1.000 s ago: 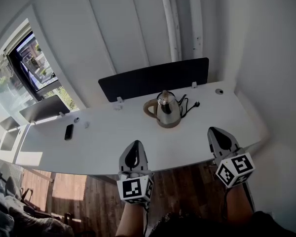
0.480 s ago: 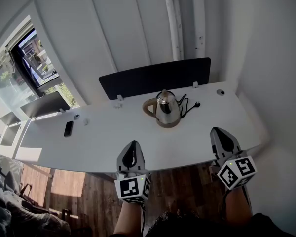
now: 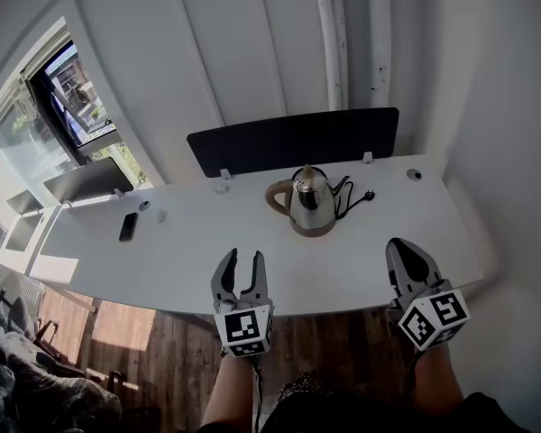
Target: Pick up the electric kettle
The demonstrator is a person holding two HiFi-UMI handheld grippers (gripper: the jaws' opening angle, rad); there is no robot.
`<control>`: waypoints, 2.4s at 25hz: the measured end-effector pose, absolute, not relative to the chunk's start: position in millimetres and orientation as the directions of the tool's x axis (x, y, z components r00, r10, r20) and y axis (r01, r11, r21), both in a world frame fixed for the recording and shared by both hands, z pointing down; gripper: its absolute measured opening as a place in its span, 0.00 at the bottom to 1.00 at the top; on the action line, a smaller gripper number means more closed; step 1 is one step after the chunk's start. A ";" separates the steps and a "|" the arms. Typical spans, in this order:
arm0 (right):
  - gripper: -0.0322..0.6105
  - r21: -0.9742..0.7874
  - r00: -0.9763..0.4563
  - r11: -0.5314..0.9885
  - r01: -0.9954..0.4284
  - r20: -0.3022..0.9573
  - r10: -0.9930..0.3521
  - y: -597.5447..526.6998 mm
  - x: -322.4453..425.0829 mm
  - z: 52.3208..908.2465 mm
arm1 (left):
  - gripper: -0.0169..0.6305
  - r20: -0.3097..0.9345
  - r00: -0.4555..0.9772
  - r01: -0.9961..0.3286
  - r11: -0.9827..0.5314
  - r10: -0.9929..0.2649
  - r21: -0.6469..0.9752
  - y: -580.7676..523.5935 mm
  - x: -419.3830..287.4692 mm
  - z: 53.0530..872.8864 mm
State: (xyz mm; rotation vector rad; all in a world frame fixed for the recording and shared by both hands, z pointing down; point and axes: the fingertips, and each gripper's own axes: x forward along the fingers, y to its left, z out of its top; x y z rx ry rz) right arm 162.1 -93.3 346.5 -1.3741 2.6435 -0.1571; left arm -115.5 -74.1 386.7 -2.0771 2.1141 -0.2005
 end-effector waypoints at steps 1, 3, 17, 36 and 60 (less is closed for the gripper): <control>0.06 -0.164 -0.570 0.576 -0.801 -0.088 -0.817 -97.7 158.8 348.8 | 0.29 -0.009 -0.019 -0.974 0.020 -1.000 -0.224 -85.9 -119.7 394.3; 0.06 -0.163 -0.572 0.577 -0.800 -0.083 -0.816 -110.2 153.3 353.8 | 0.33 0.031 -0.020 -0.972 0.013 -0.999 -0.236 -114.5 -127.2 411.2; 0.06 -0.178 -0.494 0.488 -0.855 -0.008 -0.869 -247.6 112.3 383.9 | 0.33 0.225 0.053 -0.959 -0.112 -0.973 -0.259 -299.0 -163.6 507.9; 0.06 -0.200 -0.471 0.450 -0.870 0.070 -0.880 -318.1 82.8 417.6 | 0.33 0.238 0.148 -0.920 -0.222 -0.960 -0.323 -364.7 -145.5 528.9; 0.26 -0.360 -0.424 0.325 -0.875 0.242 -0.873 -385.6 83.1 494.7 | 0.24 0.214 0.175 -0.920 -0.237 -0.961 -0.313 -369.9 -138.0 516.4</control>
